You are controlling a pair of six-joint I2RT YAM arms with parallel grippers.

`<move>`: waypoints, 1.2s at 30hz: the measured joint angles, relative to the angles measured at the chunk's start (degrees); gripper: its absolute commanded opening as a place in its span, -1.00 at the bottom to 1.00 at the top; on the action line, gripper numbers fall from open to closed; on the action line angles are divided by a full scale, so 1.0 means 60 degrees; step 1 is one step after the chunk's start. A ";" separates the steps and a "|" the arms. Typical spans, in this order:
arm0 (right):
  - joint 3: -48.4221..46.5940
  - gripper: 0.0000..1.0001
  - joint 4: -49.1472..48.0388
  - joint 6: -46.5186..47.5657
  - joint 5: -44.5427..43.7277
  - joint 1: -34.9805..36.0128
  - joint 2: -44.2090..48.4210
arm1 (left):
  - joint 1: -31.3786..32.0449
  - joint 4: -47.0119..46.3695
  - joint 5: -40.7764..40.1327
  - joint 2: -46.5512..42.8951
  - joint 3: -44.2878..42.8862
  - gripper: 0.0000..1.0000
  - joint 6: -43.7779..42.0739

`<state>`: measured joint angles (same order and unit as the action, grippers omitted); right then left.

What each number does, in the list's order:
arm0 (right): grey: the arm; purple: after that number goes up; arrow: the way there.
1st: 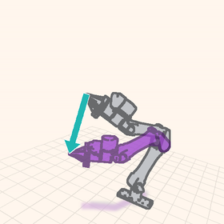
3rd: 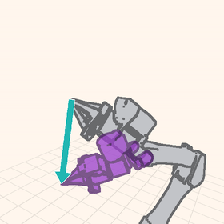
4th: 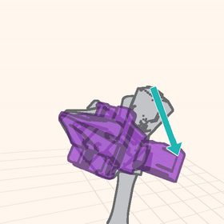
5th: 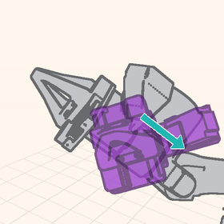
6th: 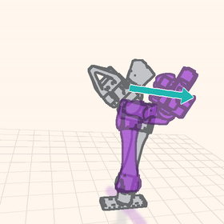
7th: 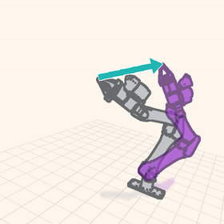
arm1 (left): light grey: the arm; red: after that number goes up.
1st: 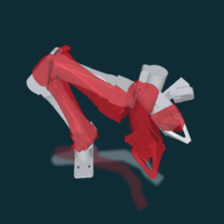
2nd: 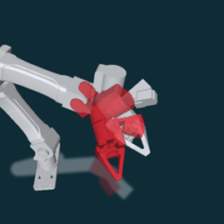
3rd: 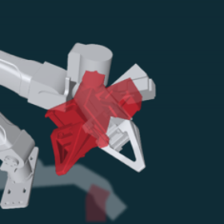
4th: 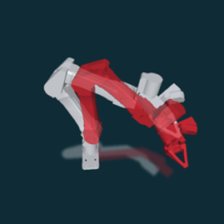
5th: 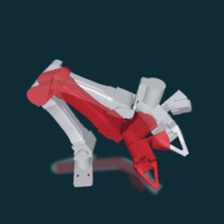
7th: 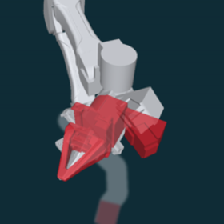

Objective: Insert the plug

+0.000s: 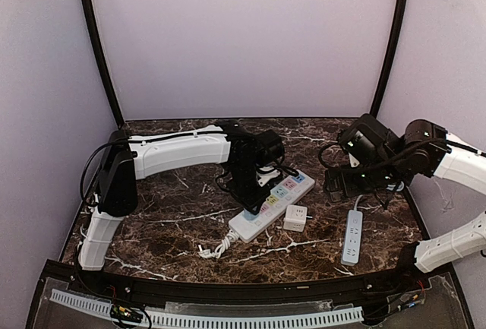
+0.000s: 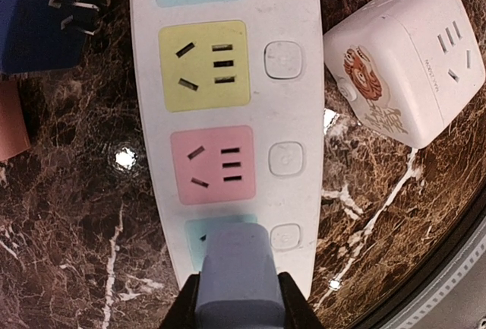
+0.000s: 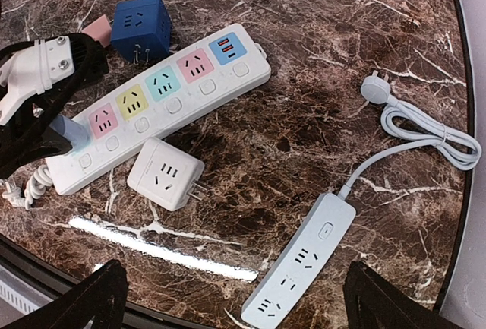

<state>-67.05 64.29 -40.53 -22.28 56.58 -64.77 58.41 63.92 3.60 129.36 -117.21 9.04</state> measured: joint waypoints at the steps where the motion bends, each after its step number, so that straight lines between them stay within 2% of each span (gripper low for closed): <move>1: 0.0000 0.97 0.0000 0.0004 0.0000 0.0000 0.0000 | 0.0000 0.0000 0.0000 0.0000 0.0000 -0.98 0.0018; 36: 0.0051 0.97 -0.0004 0.0229 0.0000 -0.0055 -0.0339 | 0.0313 -0.0856 -0.0521 -0.0240 0.0900 -0.98 0.0361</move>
<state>-66.74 64.27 -39.16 -22.28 56.25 -66.81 60.29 58.78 0.47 127.92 -111.81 11.20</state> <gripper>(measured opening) 0.986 0.260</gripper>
